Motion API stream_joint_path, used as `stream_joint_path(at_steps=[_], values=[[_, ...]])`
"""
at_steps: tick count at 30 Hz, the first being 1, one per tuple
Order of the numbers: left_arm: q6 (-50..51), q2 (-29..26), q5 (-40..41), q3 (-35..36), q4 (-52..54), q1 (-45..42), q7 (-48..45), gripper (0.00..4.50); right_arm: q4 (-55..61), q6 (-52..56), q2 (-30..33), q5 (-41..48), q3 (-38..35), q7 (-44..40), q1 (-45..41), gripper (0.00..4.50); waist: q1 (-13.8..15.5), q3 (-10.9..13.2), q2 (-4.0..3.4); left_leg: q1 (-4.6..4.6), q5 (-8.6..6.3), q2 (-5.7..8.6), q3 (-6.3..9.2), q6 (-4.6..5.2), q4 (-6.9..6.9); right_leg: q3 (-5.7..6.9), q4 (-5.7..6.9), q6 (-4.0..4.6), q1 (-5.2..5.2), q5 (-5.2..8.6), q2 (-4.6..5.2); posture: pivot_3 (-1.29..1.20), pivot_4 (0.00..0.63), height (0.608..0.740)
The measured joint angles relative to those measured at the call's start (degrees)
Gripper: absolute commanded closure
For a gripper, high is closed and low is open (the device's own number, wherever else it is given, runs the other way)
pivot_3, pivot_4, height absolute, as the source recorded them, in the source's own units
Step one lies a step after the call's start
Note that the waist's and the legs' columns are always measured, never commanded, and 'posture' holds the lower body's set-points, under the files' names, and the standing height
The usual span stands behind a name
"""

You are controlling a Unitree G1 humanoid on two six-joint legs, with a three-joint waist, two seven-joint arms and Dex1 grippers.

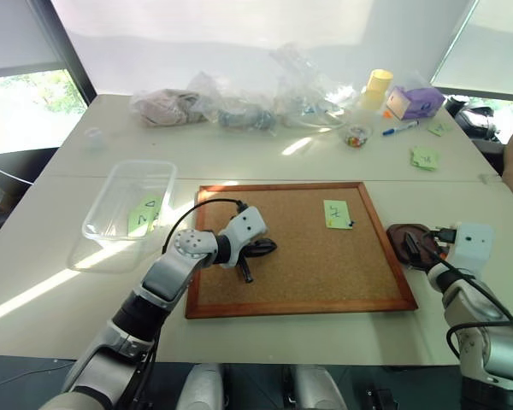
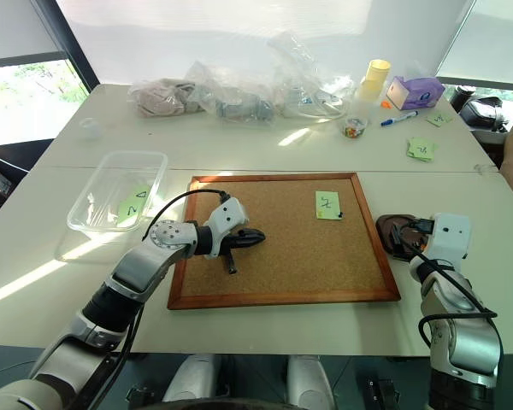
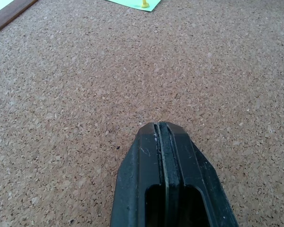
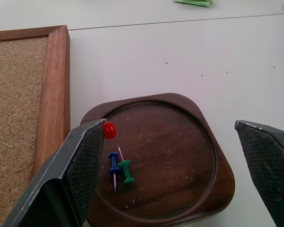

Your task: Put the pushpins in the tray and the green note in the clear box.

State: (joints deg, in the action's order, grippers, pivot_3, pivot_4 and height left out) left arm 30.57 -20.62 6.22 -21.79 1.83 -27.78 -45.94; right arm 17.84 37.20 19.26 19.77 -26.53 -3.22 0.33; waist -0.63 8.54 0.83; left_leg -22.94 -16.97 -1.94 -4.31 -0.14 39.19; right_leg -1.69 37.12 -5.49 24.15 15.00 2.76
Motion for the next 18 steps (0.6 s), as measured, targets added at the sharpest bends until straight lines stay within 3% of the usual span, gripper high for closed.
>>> stream_joint_path(at_steps=[6,18], values=[[-0.1,0.1,-0.1,0.0,0.0,0.0,0.0,4.50,0.0,4.0,-4.6,7.8,-5.5,2.5,-3.7,0.13,0.0,0.0,-0.02,-0.01,0.00,-0.01,0.01,0.00,0.00,0.00,0.00,0.00,0.00,0.00,0.02,0.00,0.150,0.737],[-0.1,0.2,-0.5,0.0,0.1,0.1,0.0,4.50,0.3,8.2,-3.0,11.8,-5.9,4.3,-4.2,0.13,0.0,0.0,-0.06,-0.01,-0.01,-0.01,0.01,0.01,-0.01,0.00,-0.02,0.01,0.00,0.01,0.03,0.00,0.150,0.737]])
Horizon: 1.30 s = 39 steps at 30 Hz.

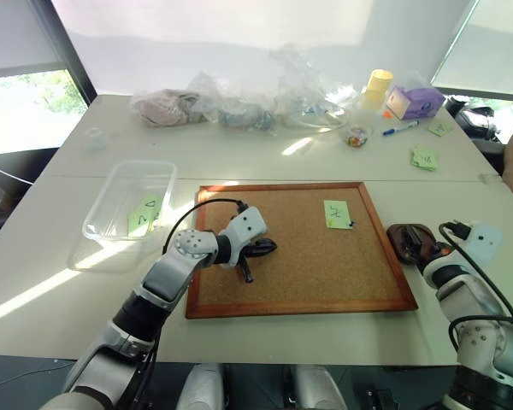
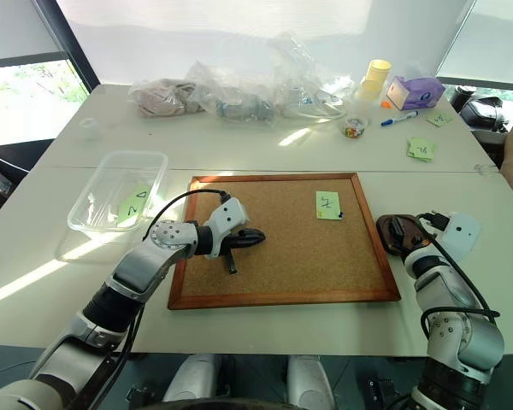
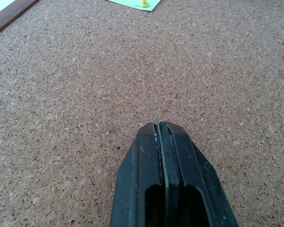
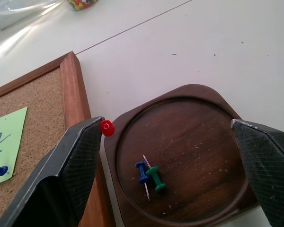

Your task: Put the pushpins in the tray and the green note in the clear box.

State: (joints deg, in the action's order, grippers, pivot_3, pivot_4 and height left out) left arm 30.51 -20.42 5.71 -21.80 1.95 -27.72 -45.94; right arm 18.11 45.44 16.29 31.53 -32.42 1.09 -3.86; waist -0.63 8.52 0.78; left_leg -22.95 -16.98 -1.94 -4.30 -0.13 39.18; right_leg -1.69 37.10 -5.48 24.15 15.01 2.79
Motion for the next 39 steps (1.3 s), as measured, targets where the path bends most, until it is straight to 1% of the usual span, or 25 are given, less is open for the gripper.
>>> stream_joint_path(at_steps=[6,9,15,23,28,30,34,39], values=[[0.0,0.0,-0.2,0.1,0.0,0.1,0.0,4.50,2.7,3.8,5.3,-6.1,5.2,2.2,1.8,0.13,-0.1,0.0,-0.04,0.01,0.00,0.00,0.00,0.00,-0.01,0.00,0.00,0.14,0.00,0.08,0.00,0.00,0.150,0.737],[-0.1,0.2,-0.2,0.1,0.0,0.2,0.1,4.50,3.1,5.6,5.6,-8.0,7.0,2.8,1.8,0.13,0.0,0.0,-0.04,0.00,0.00,0.00,0.01,0.00,-0.01,0.00,-0.01,0.13,0.00,0.08,0.00,0.00,0.150,0.737],[-0.1,0.3,-0.2,0.1,0.0,0.3,0.2,4.50,3.9,9.3,6.8,-9.7,7.8,2.9,1.5,0.13,0.0,0.0,-0.04,-0.01,0.00,0.00,0.02,0.01,-0.01,0.00,-0.03,0.14,0.00,0.08,0.00,0.00,0.150,0.737],[-0.1,0.5,-0.2,0.1,0.0,0.4,0.5,4.50,4.2,10.7,6.7,-10.6,7.6,2.7,0.2,0.13,0.1,0.0,-0.04,-0.03,0.00,0.01,0.02,0.01,-0.01,0.00,-0.05,0.13,0.00,0.08,0.00,0.00,0.150,0.737],[-0.2,0.5,-0.2,0.2,0.1,0.4,0.5,4.50,5.8,5.5,6.3,-11.3,6.1,2.7,-2.4,0.13,0.1,0.0,-0.04,-0.02,0.00,0.02,0.03,0.01,-0.01,0.00,-0.06,0.11,0.00,0.06,-0.01,0.00,0.150,0.737],[-0.3,0.5,-0.2,0.2,0.0,0.4,0.5,4.50,6.6,4.7,5.2,-10.9,5.4,2.7,-3.4,0.13,0.1,0.0,-0.04,-0.03,0.00,0.02,0.03,0.01,0.00,0.00,-0.06,0.06,0.00,0.04,-0.01,0.00,0.150,0.737],[-0.7,0.6,-0.2,0.1,-0.1,0.4,0.5,4.50,6.7,4.8,0.9,-7.9,1.5,3.5,-5.1,0.13,0.1,0.0,-0.04,-0.05,0.00,0.00,0.04,0.02,0.00,0.00,-0.07,0.03,0.00,0.02,0.01,0.00,0.150,0.737],[-0.8,0.6,-0.2,0.1,-0.2,0.4,0.5,4.50,6.7,5.0,0.7,-6.2,0.0,3.1,-5.2,0.13,0.1,0.0,-0.04,-0.06,0.00,-0.01,0.05,0.02,-0.01,0.00,-0.07,0.11,0.01,0.07,0.02,0.00,0.150,0.737]])
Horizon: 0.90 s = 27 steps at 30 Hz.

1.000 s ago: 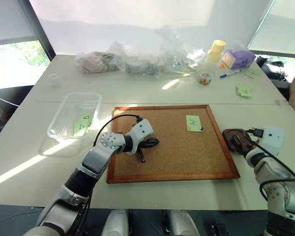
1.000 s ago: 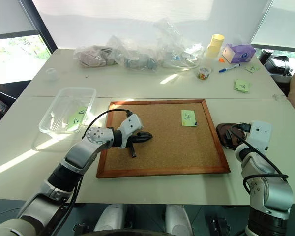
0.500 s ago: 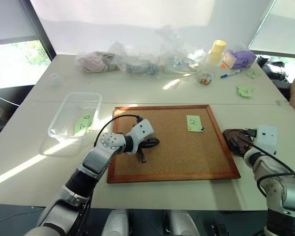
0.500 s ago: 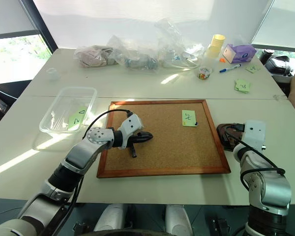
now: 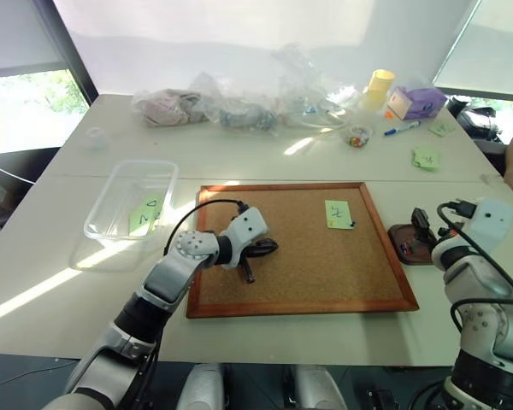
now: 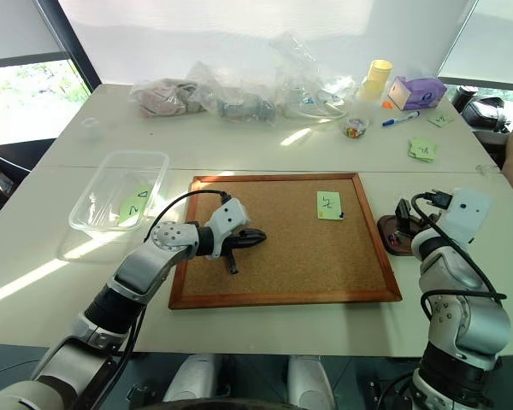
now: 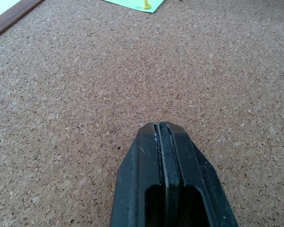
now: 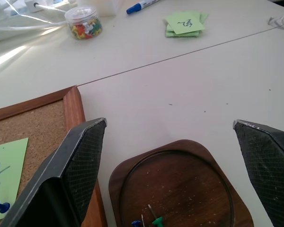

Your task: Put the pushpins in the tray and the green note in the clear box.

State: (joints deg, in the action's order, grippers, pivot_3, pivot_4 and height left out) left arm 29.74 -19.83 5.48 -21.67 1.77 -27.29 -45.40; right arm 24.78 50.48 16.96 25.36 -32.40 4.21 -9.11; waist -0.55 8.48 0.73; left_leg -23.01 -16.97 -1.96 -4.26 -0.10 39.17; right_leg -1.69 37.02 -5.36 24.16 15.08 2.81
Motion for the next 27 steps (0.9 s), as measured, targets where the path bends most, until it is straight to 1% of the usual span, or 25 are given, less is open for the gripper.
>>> stream_joint_path(at_steps=[2,4,6,8,11,14,19,23,27], values=[[0.0,0.0,0.0,0.0,0.0,0.0,0.0,4.50,0.7,-1.7,2.5,-1.1,2.9,-2.6,2.3,0.13,0.0,0.0,-0.01,-0.01,0.00,0.02,0.00,0.00,0.00,0.00,-0.01,0.01,0.00,0.00,0.00,0.00,0.150,0.737],[0.0,-0.1,0.0,0.0,0.1,0.1,-0.1,4.50,2.6,-5.0,7.5,-4.2,8.7,-6.9,6.1,0.13,-0.1,0.0,-0.01,-0.02,-0.01,0.04,-0.01,0.02,-0.01,0.00,-0.06,0.03,0.01,0.02,-0.01,0.00,0.150,0.737],[0.0,-0.1,0.0,0.0,0.1,0.2,-0.1,4.50,3.7,-7.5,9.7,-6.4,12.9,-9.6,8.2,0.13,-0.1,0.0,-0.01,0.00,-0.01,0.04,-0.01,0.02,-0.01,0.00,-0.06,0.03,0.00,0.02,-0.01,0.00,0.150,0.737],[0.0,-0.1,0.0,0.0,0.1,0.2,-0.1,4.50,4.0,-9.7,9.9,-7.3,16.8,-12.0,9.8,0.13,-0.1,0.0,0.00,-0.01,-0.01,0.04,0.00,0.02,-0.01,0.00,-0.06,0.03,0.00,0.02,-0.03,0.00,0.150,0.737],[-0.1,-0.1,0.0,0.0,0.2,0.2,-0.1,4.50,3.8,-12.6,9.9,-8.6,20.8,-14.4,11.0,0.13,-0.1,0.0,0.00,-0.03,-0.01,0.04,0.00,0.02,-0.01,0.00,-0.08,0.03,0.01,0.02,-0.02,0.00,0.150,0.737],[-0.1,-0.2,0.0,0.0,0.2,0.2,-0.1,4.50,2.1,-16.6,9.4,-9.6,22.6,-16.1,10.2,0.13,-0.1,0.0,0.00,-0.02,-0.01,0.04,0.00,0.02,-0.01,0.01,-0.08,0.05,0.01,0.03,-0.03,0.00,0.150,0.737],[0.0,-0.3,0.0,0.0,0.2,0.1,-0.2,4.50,-3.8,-20.5,7.5,-10.5,23.4,-17.5,7.6,0.13,-0.1,0.0,0.01,-0.02,-0.01,0.04,-0.01,0.02,-0.01,0.01,-0.08,0.05,0.01,0.03,-0.03,0.00,0.150,0.737],[0.0,-0.3,0.0,0.0,0.3,0.1,-0.2,4.50,-7.9,-21.0,4.7,-9.3,22.9,-18.2,4.6,0.13,-0.1,0.0,0.00,-0.02,-0.01,0.03,-0.01,0.02,-0.01,0.01,-0.07,0.03,0.01,0.02,-0.03,0.00,0.150,0.737],[0.1,-0.3,0.0,0.0,0.5,0.2,-0.2,4.50,-10.4,-21.0,4.0,-8.5,22.5,-18.8,3.8,0.13,-0.1,0.0,0.00,-0.03,-0.01,0.02,-0.01,0.02,-0.01,0.01,-0.07,0.01,0.03,0.01,-0.01,0.00,0.150,0.737]])
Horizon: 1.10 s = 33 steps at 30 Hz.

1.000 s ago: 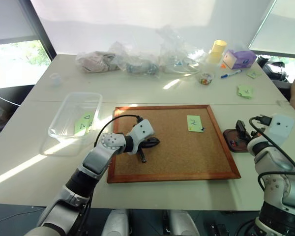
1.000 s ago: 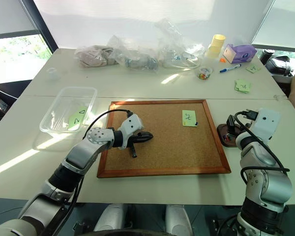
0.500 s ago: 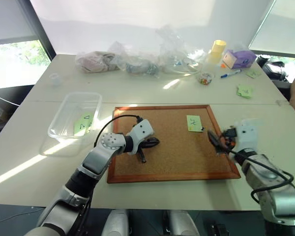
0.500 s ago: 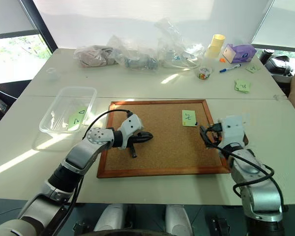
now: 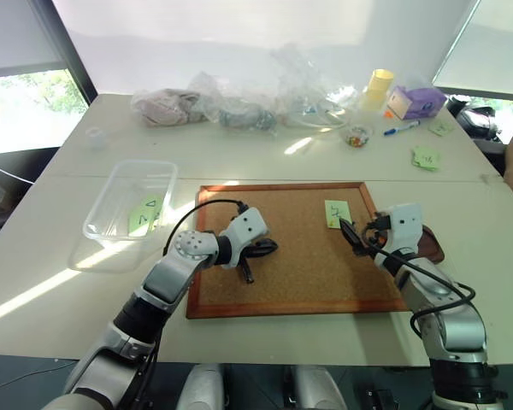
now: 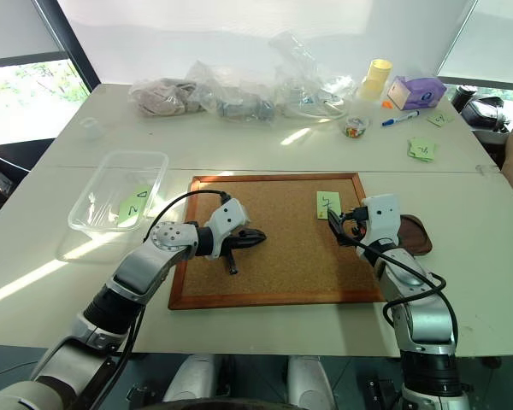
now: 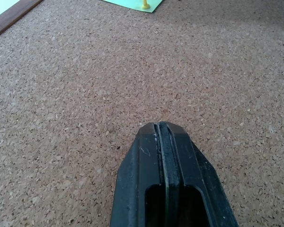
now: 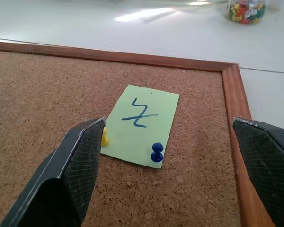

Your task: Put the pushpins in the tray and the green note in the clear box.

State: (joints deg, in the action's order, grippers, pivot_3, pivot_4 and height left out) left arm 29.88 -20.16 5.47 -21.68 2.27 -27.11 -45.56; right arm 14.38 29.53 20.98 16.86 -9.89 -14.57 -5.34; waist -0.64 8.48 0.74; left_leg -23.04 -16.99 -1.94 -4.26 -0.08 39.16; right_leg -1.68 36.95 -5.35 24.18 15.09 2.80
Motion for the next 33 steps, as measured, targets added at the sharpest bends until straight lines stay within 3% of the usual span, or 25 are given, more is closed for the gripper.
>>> stream_joint_path(at_steps=[1,4,10,11,24,33], values=[[0.0,0.0,0.0,0.0,0.0,0.0,0.0,4.50,-0.6,0.0,-0.1,0.3,-0.1,-0.2,-0.1,0.13,0.0,0.0,0.00,0.00,0.00,0.00,0.00,0.00,0.00,0.00,0.00,-0.02,0.00,-0.01,0.00,0.00,0.150,0.737],[0.0,0.0,0.0,0.0,0.1,0.1,0.1,4.50,-1.7,0.0,-0.5,0.9,-0.1,-0.8,-0.3,1.03,0.0,0.0,0.00,0.01,0.00,0.00,0.00,0.00,0.00,0.00,0.00,-0.01,0.00,-0.01,-0.01,0.00,0.150,0.737],[0.1,0.0,0.0,0.0,0.4,0.3,0.5,4.50,-2.6,-0.2,-1.4,1.5,-0.1,-1.6,-0.5,4.13,0.0,0.0,0.00,0.01,0.00,-0.01,0.00,0.00,0.00,0.00,0.01,-0.09,0.00,-0.05,0.00,0.00,0.150,0.737],[0.1,0.0,0.0,0.0,0.4,0.3,0.5,4.50,-2.6,-0.2,-1.5,1.5,0.0,-1.6,-0.5,4.48,0.0,0.0,0.00,0.00,0.00,-0.01,0.00,0.00,0.00,0.00,0.01,-0.09,0.00,-0.05,0.00,0.00,0.150,0.737],[0.1,-0.1,0.0,0.0,0.4,0.4,0.6,4.50,-2.6,-0.4,-3.4,3.0,-1.2,-0.8,-0.3,4.48,0.0,0.0,0.00,0.00,0.00,-0.02,0.00,0.00,0.00,0.00,0.01,-0.06,0.01,-0.03,0.00,0.00,0.150,0.737],[0.8,-0.7,0.0,-0.2,0.9,0.3,0.6,4.50,0.8,-7.8,-4.7,3.1,-5.1,1.2,0.3,4.48,-0.1,0.0,-0.01,0.04,0.00,-0.02,0.00,0.00,-0.02,0.00,0.03,-0.09,0.01,-0.05,-0.02,0.00,0.150,0.737]])
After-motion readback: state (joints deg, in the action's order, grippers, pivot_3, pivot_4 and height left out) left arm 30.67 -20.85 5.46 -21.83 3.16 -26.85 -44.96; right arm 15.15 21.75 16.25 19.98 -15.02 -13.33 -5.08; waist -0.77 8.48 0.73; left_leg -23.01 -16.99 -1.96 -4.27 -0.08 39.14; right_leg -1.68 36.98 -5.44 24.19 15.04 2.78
